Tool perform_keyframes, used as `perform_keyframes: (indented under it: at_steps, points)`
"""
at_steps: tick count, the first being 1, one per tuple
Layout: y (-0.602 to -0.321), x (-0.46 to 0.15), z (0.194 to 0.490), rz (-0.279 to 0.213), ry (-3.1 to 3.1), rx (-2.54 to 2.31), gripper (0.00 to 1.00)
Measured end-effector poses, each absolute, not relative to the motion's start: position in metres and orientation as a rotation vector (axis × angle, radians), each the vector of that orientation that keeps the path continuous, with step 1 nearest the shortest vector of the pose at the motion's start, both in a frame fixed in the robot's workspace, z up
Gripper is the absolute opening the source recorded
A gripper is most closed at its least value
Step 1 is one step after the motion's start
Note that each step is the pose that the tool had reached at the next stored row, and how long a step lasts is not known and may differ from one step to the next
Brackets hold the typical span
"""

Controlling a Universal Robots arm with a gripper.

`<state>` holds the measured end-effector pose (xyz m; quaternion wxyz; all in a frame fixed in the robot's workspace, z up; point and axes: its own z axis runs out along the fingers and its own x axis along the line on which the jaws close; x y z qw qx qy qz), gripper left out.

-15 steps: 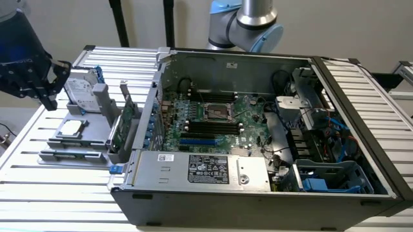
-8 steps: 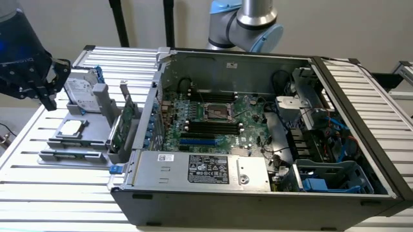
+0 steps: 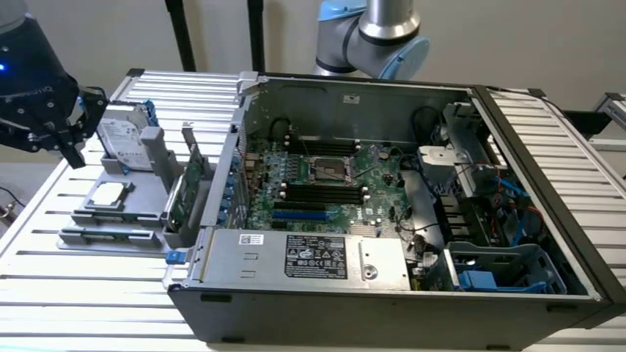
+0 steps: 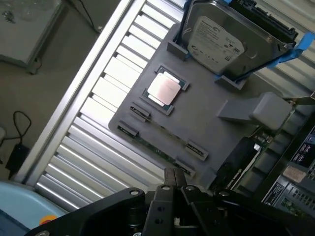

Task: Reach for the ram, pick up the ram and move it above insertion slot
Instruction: 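Pick up the ram and move it above insertion slot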

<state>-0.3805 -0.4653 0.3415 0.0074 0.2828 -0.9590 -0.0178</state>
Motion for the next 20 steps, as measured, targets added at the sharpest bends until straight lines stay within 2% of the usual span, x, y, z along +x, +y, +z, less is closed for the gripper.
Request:
perform_keyframes:
  at_steps: [20]
  points:
    - [-0.4653, -0.3805, 0.3375, -0.050, -2.784, 1.409, 0.11]
